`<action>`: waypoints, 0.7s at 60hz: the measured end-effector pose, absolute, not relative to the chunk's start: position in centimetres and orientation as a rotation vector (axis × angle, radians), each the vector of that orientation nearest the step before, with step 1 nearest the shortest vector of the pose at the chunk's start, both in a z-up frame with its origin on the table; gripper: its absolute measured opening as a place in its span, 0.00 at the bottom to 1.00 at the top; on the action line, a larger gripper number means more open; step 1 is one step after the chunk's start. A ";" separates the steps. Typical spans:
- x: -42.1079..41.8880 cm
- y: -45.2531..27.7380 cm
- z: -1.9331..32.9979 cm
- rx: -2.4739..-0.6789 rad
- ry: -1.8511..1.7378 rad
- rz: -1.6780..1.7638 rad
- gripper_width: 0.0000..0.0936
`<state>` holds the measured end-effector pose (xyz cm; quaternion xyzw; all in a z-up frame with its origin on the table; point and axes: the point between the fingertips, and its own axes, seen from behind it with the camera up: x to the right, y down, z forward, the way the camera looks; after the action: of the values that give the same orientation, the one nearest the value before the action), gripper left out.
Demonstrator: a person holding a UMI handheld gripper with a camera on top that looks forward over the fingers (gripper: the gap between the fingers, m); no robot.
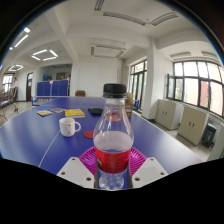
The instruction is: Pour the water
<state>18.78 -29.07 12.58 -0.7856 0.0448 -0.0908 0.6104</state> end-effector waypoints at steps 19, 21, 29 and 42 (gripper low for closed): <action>30.7 -18.6 28.6 -1.612 -0.052 -0.930 0.40; 30.6 -16.4 30.3 -1.574 -0.114 -1.028 0.40; 26.3 -8.0 37.1 -1.340 -0.478 -1.387 0.39; 11.4 3.0 33.5 -0.880 -1.229 -1.655 0.40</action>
<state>11.37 2.98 33.51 -0.3534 -0.4936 -0.6649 0.4352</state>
